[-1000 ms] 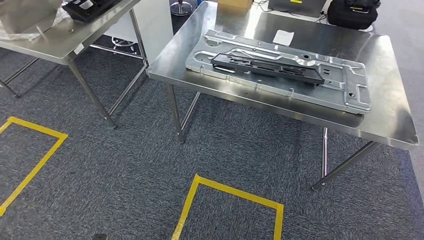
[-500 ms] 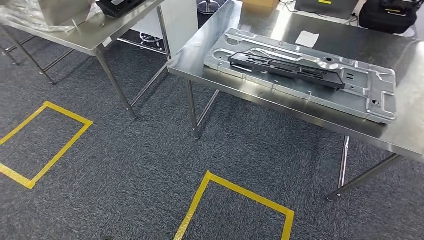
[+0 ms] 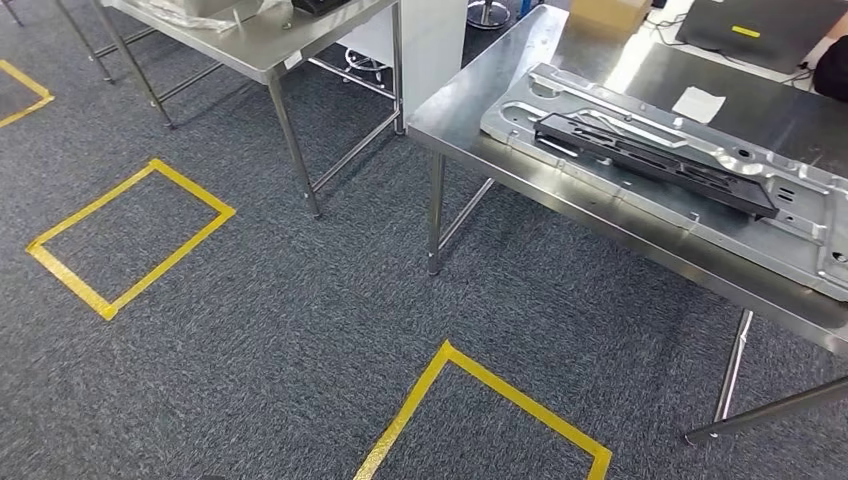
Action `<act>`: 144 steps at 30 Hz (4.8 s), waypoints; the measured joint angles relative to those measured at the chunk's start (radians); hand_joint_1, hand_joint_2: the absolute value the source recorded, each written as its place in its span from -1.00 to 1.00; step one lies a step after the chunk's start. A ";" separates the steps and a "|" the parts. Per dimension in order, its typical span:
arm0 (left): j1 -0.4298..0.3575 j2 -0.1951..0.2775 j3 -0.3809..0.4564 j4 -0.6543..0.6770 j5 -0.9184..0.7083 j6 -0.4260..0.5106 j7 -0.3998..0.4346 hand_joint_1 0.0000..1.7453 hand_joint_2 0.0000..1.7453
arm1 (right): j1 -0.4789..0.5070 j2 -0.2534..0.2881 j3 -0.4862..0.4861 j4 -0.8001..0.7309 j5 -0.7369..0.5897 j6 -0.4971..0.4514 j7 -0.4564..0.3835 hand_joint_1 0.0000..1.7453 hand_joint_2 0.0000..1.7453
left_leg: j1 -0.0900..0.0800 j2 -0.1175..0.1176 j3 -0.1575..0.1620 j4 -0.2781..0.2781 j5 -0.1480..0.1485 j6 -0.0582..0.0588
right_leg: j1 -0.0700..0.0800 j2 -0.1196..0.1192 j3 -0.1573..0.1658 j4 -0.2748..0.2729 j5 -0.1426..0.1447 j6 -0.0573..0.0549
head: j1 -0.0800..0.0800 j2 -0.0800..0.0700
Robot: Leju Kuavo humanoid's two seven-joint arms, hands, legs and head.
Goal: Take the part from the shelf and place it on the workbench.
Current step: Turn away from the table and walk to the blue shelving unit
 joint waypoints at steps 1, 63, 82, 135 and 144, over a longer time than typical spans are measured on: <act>0.000 0.001 0.000 0.000 0.000 0.000 -0.001 -1.00 -1.00 | 0.001 0.000 0.000 0.002 0.000 0.001 0.001 -1.00 -1.00 | 0.000 -0.010 -0.002 0.001 0.002 0.001 | -0.002 0.006 -0.027 0.058 -0.022 0.002 | 0.000 0.000; -0.017 0.008 -0.067 -0.001 0.020 -0.043 -0.023 -1.00 -1.00 | -0.022 -0.006 0.019 0.036 0.112 -0.016 0.051 -1.00 -1.00 | -0.004 -0.030 -0.018 0.002 0.009 -0.004 | -0.005 0.009 -0.049 0.108 -0.039 -0.007 | 0.000 0.000; -0.004 0.005 -0.067 -0.001 0.018 -0.040 -0.016 -1.00 -1.00 | -0.012 0.004 0.019 0.039 0.124 -0.007 0.063 -1.00 -1.00 | 0.003 0.041 -0.065 0.132 -0.050 -0.062 | 0.003 -0.080 0.073 -0.175 0.110 -0.053 | -0.015 0.000; -0.007 0.006 -0.070 -0.001 0.018 -0.047 -0.017 -1.00 -1.00 | -0.019 0.011 0.019 0.041 0.140 -0.005 0.070 -1.00 -1.00 | 0.000 -0.132 -0.019 0.009 0.007 -0.041 | -0.005 0.096 0.053 -0.153 0.116 -0.027 | -0.001 0.000; 0.001 0.005 -0.071 -0.001 0.016 -0.047 -0.010 -1.00 -1.00 | -0.012 0.013 0.019 0.041 0.142 -0.005 0.076 -1.00 -1.00 | 0.002 0.037 -0.066 0.133 -0.042 -0.067 | -0.001 -0.072 0.070 -0.170 0.113 -0.055 | -0.015 0.000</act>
